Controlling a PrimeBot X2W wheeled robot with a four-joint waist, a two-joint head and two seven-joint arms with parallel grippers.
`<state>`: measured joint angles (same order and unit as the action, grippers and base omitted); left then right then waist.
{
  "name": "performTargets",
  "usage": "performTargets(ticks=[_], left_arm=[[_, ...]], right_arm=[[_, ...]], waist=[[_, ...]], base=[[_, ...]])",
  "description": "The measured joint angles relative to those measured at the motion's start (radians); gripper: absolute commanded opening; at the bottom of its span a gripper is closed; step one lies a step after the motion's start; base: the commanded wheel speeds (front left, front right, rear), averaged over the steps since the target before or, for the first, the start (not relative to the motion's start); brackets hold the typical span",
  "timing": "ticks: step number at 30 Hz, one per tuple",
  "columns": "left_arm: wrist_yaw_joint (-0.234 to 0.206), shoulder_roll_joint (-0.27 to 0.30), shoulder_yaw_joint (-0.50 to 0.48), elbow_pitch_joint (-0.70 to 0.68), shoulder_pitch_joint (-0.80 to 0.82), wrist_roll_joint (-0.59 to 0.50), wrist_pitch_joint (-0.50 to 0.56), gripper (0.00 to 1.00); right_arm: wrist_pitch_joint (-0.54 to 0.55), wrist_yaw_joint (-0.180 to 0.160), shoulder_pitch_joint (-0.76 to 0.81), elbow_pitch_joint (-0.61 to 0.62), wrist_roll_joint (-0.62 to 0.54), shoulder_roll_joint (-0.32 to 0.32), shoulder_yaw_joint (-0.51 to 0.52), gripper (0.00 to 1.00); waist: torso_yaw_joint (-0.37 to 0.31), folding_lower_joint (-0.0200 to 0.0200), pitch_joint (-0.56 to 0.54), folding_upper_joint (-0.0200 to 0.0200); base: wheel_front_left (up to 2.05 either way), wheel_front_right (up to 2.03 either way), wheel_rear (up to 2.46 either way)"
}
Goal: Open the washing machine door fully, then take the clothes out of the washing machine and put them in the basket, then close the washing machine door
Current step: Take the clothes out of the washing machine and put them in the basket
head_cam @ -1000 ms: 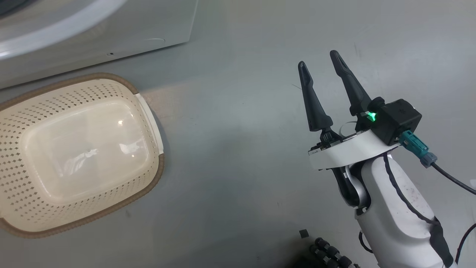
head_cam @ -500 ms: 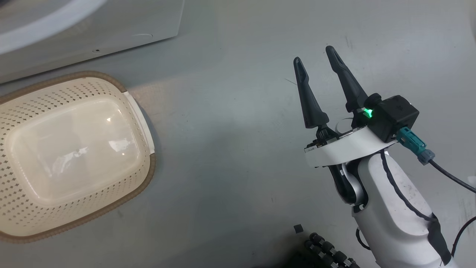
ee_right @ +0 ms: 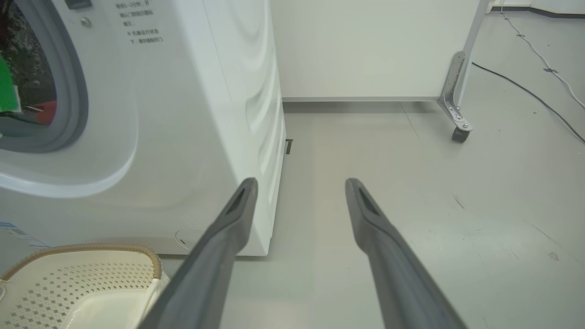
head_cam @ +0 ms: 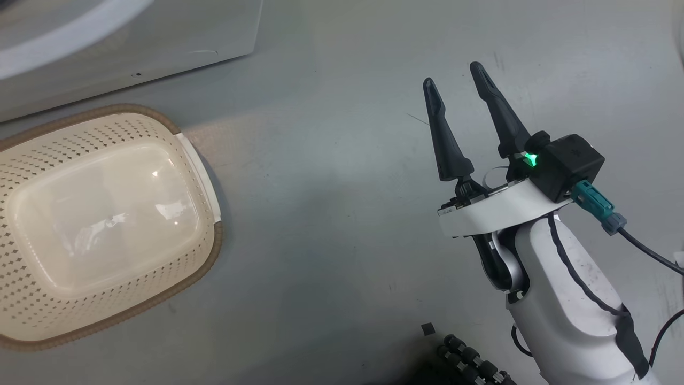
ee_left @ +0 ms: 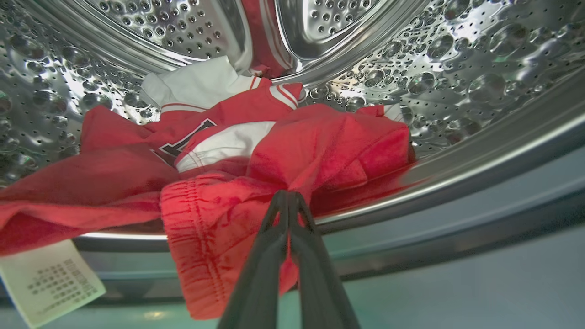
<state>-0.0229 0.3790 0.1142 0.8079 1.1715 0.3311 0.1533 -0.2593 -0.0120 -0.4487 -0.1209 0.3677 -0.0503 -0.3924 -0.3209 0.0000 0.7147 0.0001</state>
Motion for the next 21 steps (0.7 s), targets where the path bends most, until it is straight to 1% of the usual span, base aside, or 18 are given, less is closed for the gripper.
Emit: performTargets(ticks=[4,8,12,21], left_arm=[[-0.004,-0.001,0.001,0.018,0.001,0.000,-0.018,0.00],[-0.004,-0.019,0.005,0.027,0.001,0.000,-0.057,0.00],[-0.004,-0.022,0.008,0.030,0.001,-0.001,-0.104,0.00],[-0.003,-0.063,0.009,0.034,-0.011,0.000,-0.214,0.00]], right_arm=[[0.000,0.000,-0.007,0.000,-0.001,0.000,0.000,1.00],[0.000,-0.001,-0.013,-0.002,-0.005,0.000,0.004,1.00],[0.000,-0.001,-0.013,-0.007,-0.010,0.000,0.007,1.00],[0.000,-0.001,-0.013,-0.020,-0.021,0.000,0.022,1.00]], waist=[[0.003,0.0000,-0.003,0.0000],[0.011,0.0000,-0.011,0.0000],[0.019,0.0000,-0.023,0.0000],[0.047,-0.0001,-0.054,0.0000]], base=[[0.00,0.00,0.00],[0.00,0.00,0.00],[0.00,0.00,0.00],[0.00,0.00,0.00]])
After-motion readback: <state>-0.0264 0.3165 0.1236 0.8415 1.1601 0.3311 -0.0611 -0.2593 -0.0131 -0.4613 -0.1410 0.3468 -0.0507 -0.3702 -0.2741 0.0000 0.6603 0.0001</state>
